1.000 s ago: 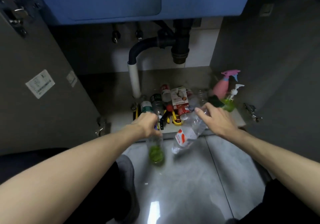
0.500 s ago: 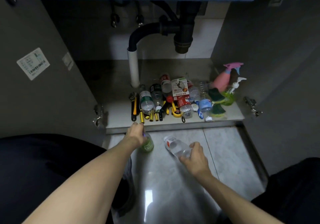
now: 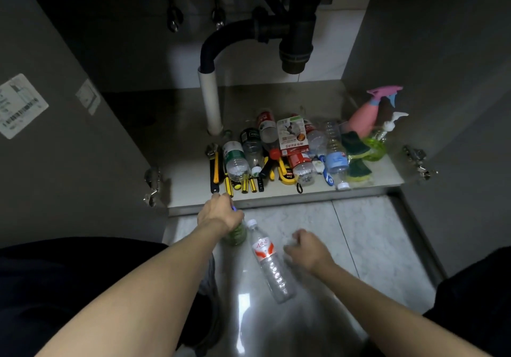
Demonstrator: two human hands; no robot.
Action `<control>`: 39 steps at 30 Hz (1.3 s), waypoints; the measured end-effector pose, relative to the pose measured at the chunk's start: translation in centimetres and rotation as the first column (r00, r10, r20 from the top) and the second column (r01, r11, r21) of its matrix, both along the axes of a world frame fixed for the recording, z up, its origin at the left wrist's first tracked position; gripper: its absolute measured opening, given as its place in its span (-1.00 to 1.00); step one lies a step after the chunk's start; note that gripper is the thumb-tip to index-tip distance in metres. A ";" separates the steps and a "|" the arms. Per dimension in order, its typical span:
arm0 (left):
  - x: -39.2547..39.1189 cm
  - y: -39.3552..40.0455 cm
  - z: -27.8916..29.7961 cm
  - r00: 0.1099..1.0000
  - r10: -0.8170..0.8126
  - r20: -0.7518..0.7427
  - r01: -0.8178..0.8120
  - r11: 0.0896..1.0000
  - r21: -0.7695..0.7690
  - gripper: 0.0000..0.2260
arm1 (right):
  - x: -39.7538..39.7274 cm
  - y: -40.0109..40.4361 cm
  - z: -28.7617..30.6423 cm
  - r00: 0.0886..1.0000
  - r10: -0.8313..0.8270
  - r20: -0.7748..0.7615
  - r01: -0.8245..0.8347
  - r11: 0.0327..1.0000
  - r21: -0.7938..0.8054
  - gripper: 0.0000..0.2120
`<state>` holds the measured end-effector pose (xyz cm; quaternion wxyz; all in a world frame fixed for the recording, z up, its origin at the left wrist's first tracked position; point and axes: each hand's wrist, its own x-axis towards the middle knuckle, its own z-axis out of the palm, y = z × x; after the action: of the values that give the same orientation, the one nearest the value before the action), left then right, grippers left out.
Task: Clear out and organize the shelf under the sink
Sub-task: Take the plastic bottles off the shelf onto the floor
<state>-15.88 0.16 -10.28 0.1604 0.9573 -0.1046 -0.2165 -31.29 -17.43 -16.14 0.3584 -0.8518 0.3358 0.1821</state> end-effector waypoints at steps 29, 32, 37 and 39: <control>9.6 -7.9 0.7 0.883 0.469 0.019 -0.437 0.836 -0.332 -0.43 | 16.8 -11.1 8.9 0.544 -0.658 0.520 0.531 0.750 0.394 -0.91; 8.0 -7.1 2.5 0.885 0.456 0.098 -0.384 0.831 -0.402 -0.45 | 14.9 -11.0 10.3 0.487 -0.647 0.587 0.526 0.754 0.395 -0.91; 3.0 -6.1 5.2 0.895 0.368 0.253 -0.197 0.834 -0.516 -0.43 | 10.9 -11.3 11.6 0.491 -0.623 0.609 0.505 0.773 0.384 -0.93; 0.8 -6.0 5.8 0.908 0.271 0.320 -0.071 0.851 -0.520 -0.45 | 8.9 -11.6 11.9 0.476 -0.620 0.624 0.495 0.775 0.392 -0.88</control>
<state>-15.10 -5.83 -4.53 0.3968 0.9123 -0.0987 0.0236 -22.39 -29.00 -4.20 0.5655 -0.6630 0.4091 -0.2707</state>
